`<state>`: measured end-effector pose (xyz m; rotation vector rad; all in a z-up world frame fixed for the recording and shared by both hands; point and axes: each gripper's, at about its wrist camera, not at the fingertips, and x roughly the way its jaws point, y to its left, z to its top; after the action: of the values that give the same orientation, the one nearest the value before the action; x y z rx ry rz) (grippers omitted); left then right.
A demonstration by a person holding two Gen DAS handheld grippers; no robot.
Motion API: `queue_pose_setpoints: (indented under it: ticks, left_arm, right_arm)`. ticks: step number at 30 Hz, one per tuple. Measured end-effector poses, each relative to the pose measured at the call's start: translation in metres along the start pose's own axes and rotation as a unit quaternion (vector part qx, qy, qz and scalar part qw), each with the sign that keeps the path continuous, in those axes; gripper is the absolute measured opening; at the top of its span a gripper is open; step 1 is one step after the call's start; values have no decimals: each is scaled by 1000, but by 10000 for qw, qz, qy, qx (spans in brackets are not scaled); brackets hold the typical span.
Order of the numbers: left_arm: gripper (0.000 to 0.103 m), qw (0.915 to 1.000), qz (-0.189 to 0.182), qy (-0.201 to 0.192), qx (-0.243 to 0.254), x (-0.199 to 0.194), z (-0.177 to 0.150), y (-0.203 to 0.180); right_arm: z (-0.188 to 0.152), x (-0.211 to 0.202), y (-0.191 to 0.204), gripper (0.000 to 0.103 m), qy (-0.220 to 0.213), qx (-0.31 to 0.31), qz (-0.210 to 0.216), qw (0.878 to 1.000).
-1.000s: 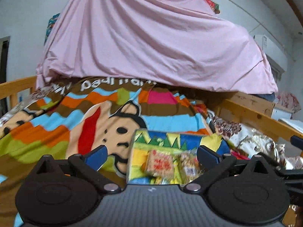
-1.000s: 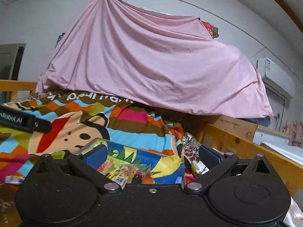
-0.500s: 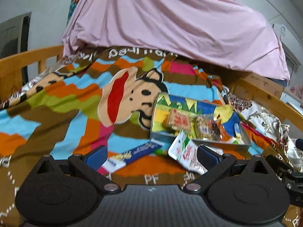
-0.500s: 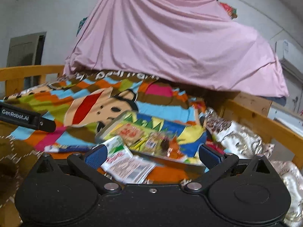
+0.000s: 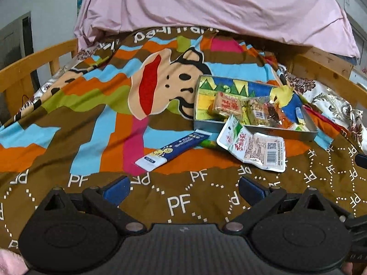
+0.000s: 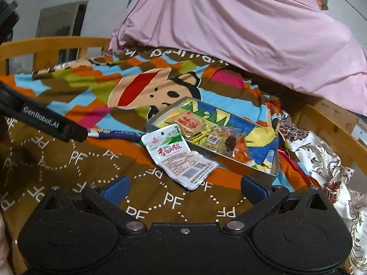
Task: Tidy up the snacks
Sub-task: 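Grasp the white spicy-strip pack with the right tool while the left tool reaches the blue milk-powder stick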
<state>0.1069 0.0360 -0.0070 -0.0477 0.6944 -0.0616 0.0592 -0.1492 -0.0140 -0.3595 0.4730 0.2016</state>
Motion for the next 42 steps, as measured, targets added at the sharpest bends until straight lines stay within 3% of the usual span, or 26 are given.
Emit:
queue_pose_setpoints:
  ticks: [11, 23, 28, 33, 42]
  left_arm:
    - [103, 9993, -22, 361, 39, 22, 17, 8]
    - [103, 9916, -150, 446, 1205, 89, 57, 31]
    - [103, 9805, -427, 487, 1855, 116, 62, 28]
    - [103, 9605, -590, 520, 2669, 143, 57, 15]
    - [103, 9498, -1298, 761, 2741, 171, 61, 18]
  right_arm:
    - [5, 22, -6, 102, 218, -234, 196, 9993]
    - [4, 82, -27, 102, 488, -830, 546, 9939]
    - [7, 111, -35, 102, 463, -970, 990, 9893]
    - [14, 139, -38, 102, 501, -1398, 1511, 9773]
    - [27, 202, -63, 102, 821, -908, 2156, 9688]
